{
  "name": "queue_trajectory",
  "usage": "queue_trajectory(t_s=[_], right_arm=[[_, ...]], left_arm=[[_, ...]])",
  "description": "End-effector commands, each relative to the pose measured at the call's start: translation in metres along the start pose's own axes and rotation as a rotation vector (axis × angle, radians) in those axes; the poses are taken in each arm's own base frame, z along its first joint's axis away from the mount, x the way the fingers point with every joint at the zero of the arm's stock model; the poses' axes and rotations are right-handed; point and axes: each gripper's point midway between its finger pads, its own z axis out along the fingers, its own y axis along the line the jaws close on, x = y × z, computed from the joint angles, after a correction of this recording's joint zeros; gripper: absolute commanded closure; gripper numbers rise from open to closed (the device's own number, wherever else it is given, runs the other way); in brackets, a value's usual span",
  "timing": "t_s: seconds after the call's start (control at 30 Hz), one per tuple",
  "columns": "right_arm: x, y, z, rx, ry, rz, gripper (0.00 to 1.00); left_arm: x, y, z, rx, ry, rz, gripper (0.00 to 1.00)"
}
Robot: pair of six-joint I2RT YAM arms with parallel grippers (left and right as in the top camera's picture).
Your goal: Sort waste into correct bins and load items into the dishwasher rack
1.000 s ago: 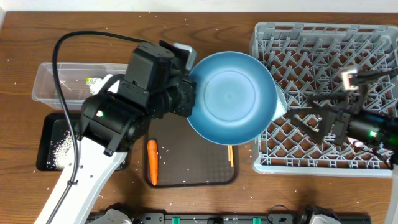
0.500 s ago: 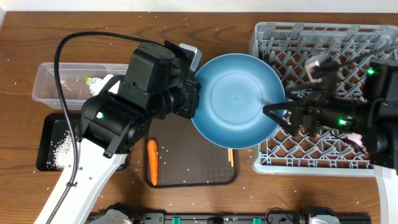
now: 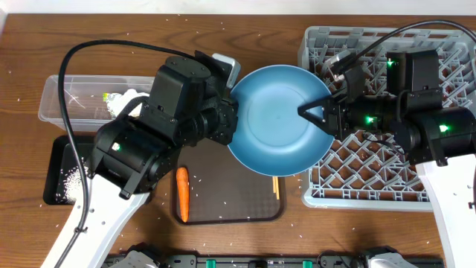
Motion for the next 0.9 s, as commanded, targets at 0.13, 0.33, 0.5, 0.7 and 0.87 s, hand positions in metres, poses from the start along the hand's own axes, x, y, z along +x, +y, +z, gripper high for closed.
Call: queue_trajectory(t_s=[0.13,0.33,0.5,0.7,0.87], right_arm=[[0.001,0.001,-0.016,0.102,-0.033,0.019,0.90],[0.022,-0.045,-0.051,0.432,-0.041,0.189,0.99],[0.050,-0.102,-0.109,0.831,-0.058,0.355,0.99],[0.069,-0.151,-0.194,1.297,-0.100,0.433,0.99],[0.059,-0.168,-0.232,1.498,-0.185,0.440,0.99]], left_arm=[[-0.009,-0.014,-0.011,0.045,-0.048,0.027,0.60],[-0.015,-0.014,-0.012,0.042,-0.071,0.030,0.44],[-0.017,-0.012,-0.019,0.024,-0.096,0.046,0.39],[-0.018,-0.013,-0.028,0.028,-0.114,0.049,0.37],[-0.016,-0.013,-0.028,0.027,-0.107,0.048,0.36]])
